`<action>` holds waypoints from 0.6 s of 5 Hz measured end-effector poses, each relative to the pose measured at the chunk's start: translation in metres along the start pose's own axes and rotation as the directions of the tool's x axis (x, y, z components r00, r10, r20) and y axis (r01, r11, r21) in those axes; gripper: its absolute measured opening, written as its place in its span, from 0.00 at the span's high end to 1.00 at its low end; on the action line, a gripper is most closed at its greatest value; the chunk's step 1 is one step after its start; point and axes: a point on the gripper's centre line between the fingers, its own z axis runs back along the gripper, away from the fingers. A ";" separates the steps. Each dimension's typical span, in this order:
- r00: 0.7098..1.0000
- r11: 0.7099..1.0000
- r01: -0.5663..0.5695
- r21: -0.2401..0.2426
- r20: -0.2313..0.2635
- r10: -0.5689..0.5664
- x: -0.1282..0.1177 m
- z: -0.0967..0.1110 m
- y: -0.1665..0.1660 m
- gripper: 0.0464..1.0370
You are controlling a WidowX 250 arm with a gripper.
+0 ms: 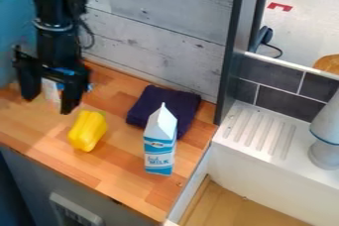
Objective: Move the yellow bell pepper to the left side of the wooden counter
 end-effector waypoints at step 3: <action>0.998 1.000 -0.001 -0.002 0.068 0.001 0.025 -0.042 -0.008 0.04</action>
